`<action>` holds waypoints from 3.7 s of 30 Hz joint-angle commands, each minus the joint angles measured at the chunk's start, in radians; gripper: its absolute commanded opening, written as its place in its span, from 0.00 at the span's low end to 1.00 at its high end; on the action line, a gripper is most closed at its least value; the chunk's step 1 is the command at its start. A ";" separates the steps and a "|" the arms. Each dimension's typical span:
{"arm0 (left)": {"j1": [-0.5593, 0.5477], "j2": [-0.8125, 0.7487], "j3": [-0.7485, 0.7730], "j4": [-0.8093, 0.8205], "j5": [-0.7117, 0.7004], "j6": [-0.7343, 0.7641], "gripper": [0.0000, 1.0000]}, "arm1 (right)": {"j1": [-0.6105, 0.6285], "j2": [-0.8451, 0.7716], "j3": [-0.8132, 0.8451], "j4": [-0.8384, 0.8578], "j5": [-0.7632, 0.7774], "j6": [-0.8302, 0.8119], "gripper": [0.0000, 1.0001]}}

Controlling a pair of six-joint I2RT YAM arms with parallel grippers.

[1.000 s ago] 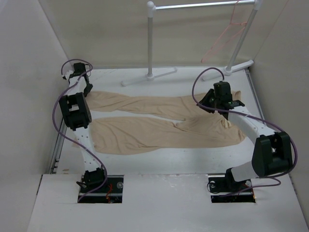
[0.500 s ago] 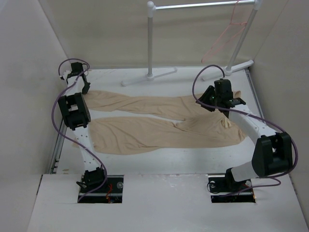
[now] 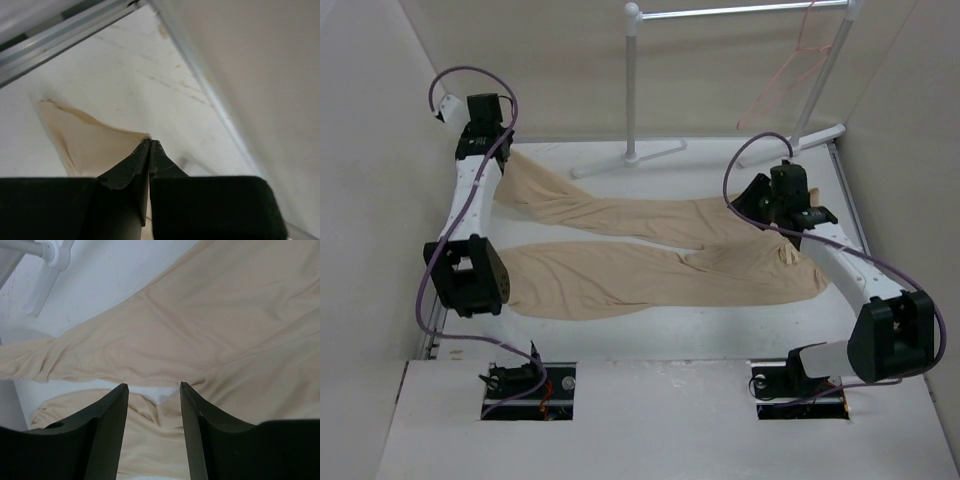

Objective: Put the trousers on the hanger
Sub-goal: Flatten out the trousers at the center of the board.

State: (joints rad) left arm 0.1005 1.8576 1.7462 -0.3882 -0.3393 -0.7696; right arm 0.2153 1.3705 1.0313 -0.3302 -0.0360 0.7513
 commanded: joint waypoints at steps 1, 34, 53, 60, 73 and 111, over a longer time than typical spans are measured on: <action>-0.012 -0.153 -0.057 0.038 -0.079 0.000 0.00 | -0.011 -0.059 -0.019 0.034 0.008 -0.015 0.52; 0.005 -0.015 0.188 -0.115 -0.092 0.015 0.00 | -0.451 0.461 0.473 -0.044 0.211 -0.131 0.72; 0.123 0.106 0.211 -0.169 -0.040 0.001 0.00 | -0.477 0.522 0.451 0.018 0.169 -0.097 0.03; 0.163 0.040 0.232 -0.181 -0.032 0.012 0.00 | -0.621 0.326 0.285 0.143 0.162 0.031 0.03; 0.193 0.456 0.664 -0.310 0.040 -0.042 0.00 | -0.630 0.435 0.371 0.143 0.107 0.040 0.04; 0.126 0.185 0.036 0.150 0.095 -0.062 0.48 | -0.476 0.411 0.456 0.035 0.196 -0.024 0.54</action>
State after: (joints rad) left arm 0.2298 2.2696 1.9377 -0.2539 -0.2504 -0.8242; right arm -0.3355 1.9484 1.5776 -0.3584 0.1390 0.7277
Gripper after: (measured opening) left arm 0.493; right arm 0.589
